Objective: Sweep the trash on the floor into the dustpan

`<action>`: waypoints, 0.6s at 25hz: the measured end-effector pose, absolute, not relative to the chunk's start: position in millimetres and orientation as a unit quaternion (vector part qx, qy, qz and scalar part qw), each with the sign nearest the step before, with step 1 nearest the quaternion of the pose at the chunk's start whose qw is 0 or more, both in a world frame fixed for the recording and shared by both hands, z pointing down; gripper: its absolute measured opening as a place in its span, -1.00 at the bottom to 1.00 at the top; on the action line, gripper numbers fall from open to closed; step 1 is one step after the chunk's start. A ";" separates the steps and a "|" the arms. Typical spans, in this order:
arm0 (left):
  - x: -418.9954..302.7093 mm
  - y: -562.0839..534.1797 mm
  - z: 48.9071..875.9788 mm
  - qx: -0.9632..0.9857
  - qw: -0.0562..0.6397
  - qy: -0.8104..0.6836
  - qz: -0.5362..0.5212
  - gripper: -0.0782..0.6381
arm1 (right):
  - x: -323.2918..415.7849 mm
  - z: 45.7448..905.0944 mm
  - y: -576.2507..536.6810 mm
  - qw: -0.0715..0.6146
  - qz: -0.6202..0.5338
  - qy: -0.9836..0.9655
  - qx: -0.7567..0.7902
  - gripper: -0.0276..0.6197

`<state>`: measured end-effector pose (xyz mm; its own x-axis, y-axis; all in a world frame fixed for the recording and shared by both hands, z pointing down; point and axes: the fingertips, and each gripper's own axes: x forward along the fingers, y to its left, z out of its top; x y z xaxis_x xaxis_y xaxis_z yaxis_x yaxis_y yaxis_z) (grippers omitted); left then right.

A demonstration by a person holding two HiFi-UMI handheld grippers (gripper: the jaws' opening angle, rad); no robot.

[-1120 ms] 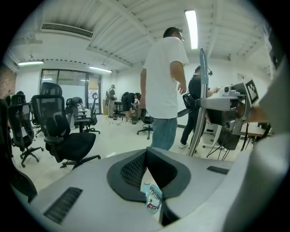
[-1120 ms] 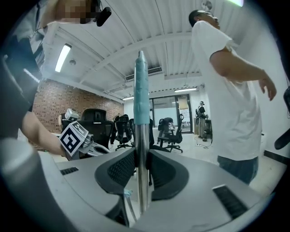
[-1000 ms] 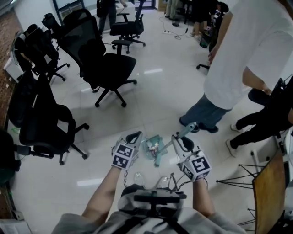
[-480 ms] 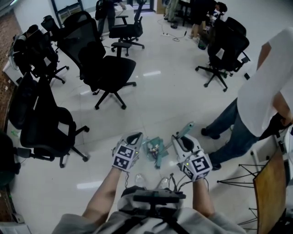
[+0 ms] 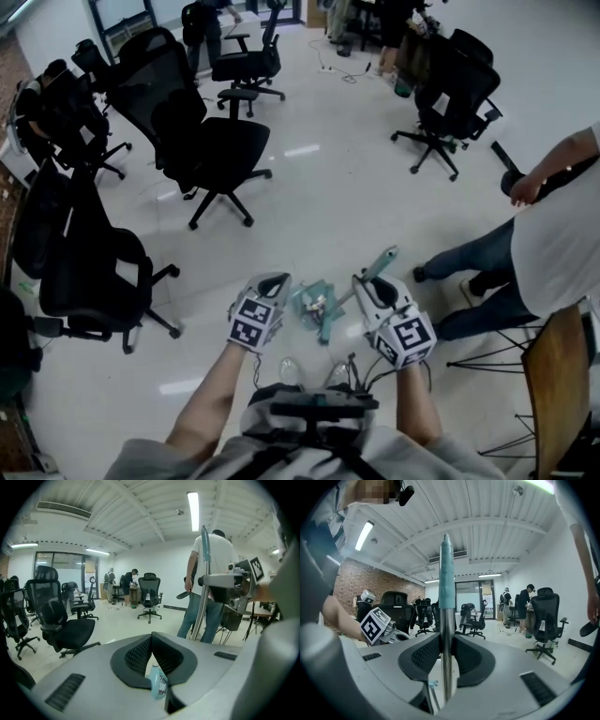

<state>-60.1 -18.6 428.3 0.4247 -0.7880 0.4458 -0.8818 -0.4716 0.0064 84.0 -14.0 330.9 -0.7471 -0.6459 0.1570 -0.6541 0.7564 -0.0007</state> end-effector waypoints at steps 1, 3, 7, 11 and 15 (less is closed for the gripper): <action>-61.1 -18.5 430.9 0.837 0.121 -0.495 0.200 -0.77 | 83.4 331.2 -15.1 0.076 0.029 -0.934 0.348 -0.63; -67.2 -19.1 437.2 0.837 0.122 -0.487 0.215 -0.77 | 79.5 331.7 -17.8 0.085 0.038 -0.933 0.347 -0.63; -86.0 -18.6 454.9 0.832 0.133 -0.481 0.241 -0.77 | 76.1 343.6 -25.3 0.090 0.042 -0.938 0.333 -0.63; -105.4 -19.3 481.3 0.823 0.126 -0.479 0.277 -0.77 | 78.8 358.1 -33.7 0.087 0.046 -0.947 0.305 -0.63; -121.4 -29.1 521.9 0.832 0.130 -0.449 0.300 -0.77 | 70.6 379.3 -52.5 0.092 0.048 -0.948 0.301 -0.63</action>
<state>-121.4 -29.1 521.9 0.4176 -0.6689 0.6150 -0.8243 -0.5636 -0.0533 70.6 -52.5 379.3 -0.8016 -0.5620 0.2037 -0.5797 0.8141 -0.0350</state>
